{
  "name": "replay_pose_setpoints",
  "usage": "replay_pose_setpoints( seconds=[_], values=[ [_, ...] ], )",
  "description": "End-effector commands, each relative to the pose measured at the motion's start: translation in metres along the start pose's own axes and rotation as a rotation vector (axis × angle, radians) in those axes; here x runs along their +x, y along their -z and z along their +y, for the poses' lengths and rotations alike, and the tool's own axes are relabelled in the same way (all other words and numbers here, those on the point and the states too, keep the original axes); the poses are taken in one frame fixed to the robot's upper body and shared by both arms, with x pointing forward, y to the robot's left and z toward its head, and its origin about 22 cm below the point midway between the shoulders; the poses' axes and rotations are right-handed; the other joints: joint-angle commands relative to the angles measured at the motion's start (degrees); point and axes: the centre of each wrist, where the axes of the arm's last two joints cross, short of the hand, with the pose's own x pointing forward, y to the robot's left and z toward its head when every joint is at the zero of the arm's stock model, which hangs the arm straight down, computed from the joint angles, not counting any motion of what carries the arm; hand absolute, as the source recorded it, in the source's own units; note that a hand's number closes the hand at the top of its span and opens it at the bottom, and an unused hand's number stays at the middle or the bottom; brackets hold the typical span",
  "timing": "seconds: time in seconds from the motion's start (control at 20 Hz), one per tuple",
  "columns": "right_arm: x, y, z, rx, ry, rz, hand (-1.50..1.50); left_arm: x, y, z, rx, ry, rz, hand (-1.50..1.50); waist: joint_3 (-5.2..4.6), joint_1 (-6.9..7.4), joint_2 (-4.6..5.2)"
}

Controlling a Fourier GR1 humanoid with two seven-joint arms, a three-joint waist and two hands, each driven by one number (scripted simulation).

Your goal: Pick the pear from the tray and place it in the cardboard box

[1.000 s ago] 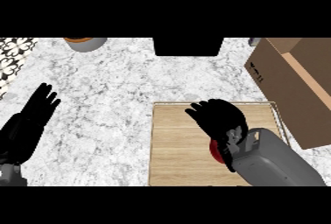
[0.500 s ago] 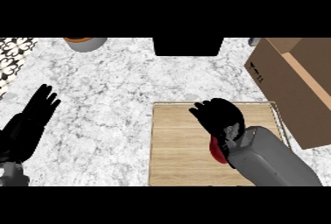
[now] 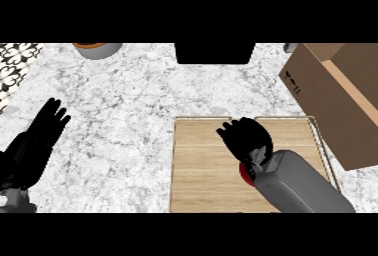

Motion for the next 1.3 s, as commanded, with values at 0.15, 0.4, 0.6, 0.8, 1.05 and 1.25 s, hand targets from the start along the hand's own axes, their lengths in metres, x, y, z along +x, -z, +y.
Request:
replay_pose_setpoints(
  seconds=[0.15, 0.4, 0.6, 0.8, 1.05, 1.25],
  values=[
    [-0.026, 0.007, 0.009, 0.031, -0.030, 0.037, -1.50, 0.012, 0.003, 0.000, 0.001, -0.011, 0.003, 0.00, 0.01, -0.03, 0.01],
    [-0.008, 0.013, 0.036, 0.052, -0.047, 0.029, -1.50, 0.013, 0.007, -0.002, 0.006, -0.004, -0.001, 0.00, 0.01, -0.19, 0.01],
    [-0.007, 0.002, 0.023, 0.051, -0.037, 0.039, -1.50, 0.003, -0.008, -0.002, 0.010, -0.020, -0.009, 0.00, 0.00, -0.19, -0.05],
    [-0.004, 0.029, 0.021, 0.043, -0.029, 0.031, -1.50, 0.011, 0.021, -0.008, -0.003, -0.010, 0.005, 0.00, 0.00, -0.20, 0.06],
    [-0.010, 0.037, 0.031, 0.010, -0.034, 0.011, 1.50, 0.021, -0.002, 0.001, -0.004, 0.001, 0.001, 0.00, 0.02, 0.15, -0.01],
    [-0.021, 0.041, 0.037, -0.012, -0.061, -0.060, 1.50, 0.002, -0.004, -0.013, -0.014, -0.012, 0.012, 0.00, 0.01, 0.09, 0.01]
  ],
)
